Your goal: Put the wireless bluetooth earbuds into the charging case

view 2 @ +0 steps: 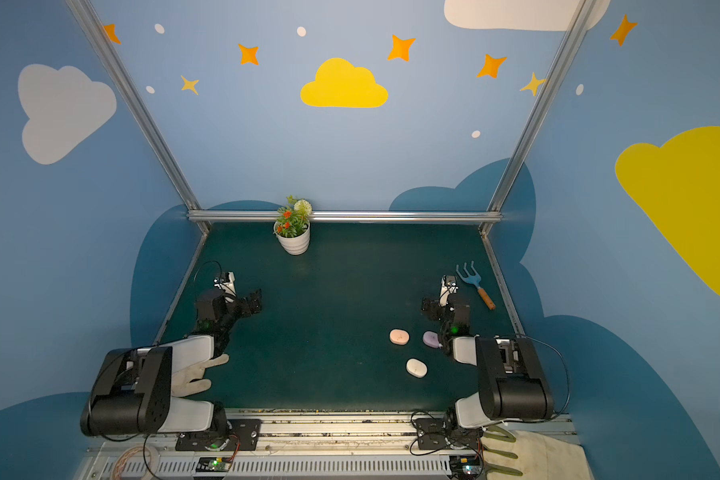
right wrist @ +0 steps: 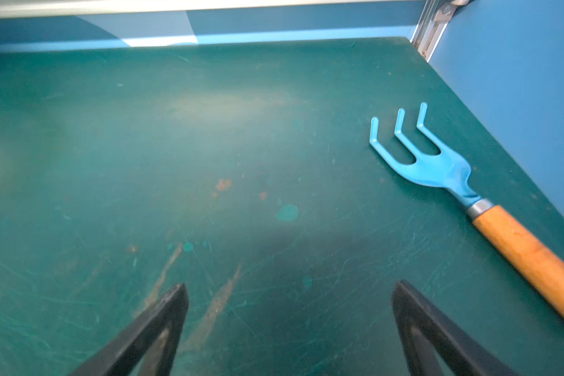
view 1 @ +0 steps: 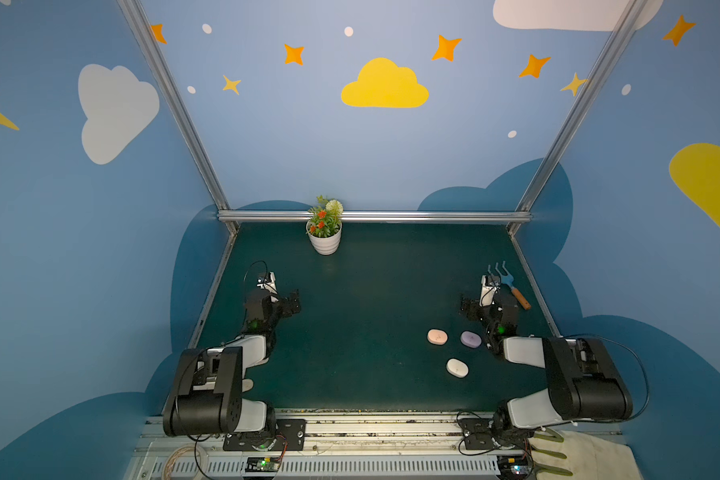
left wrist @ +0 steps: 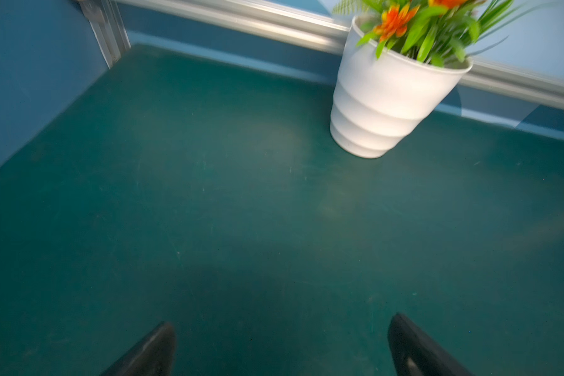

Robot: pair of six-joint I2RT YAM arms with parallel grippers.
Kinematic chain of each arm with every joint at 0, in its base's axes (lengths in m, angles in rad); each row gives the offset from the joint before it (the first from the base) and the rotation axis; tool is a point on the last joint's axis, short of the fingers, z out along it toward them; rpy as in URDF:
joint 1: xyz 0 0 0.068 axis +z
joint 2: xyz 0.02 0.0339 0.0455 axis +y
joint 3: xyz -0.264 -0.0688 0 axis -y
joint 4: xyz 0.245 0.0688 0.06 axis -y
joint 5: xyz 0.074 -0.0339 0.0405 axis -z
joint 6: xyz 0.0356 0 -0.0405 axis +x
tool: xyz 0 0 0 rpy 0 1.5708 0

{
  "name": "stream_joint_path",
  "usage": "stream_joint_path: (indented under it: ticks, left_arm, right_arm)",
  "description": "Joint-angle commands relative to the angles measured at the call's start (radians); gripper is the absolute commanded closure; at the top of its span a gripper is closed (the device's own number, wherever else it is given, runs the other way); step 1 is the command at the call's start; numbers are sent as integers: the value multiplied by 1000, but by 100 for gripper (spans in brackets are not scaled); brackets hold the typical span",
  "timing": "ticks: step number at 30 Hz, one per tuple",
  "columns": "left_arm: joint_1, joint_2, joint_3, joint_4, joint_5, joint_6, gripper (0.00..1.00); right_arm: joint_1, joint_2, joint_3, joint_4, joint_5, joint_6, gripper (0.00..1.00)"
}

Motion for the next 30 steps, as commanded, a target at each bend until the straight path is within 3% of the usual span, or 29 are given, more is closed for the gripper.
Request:
stream_joint_path:
  ticks: [1,6,30]
  left_arm:
    - [7,20,-3,72,4,16,0]
    - [9,88,3,122,5,4,0]
    - [6,85,24,72,5,26,0]
  right_arm:
    - [11,-2,17,54,-10,-32,4]
    - [12,11,41,22,0,-29,4]
    - [2,9,53,0,-19,-26,4]
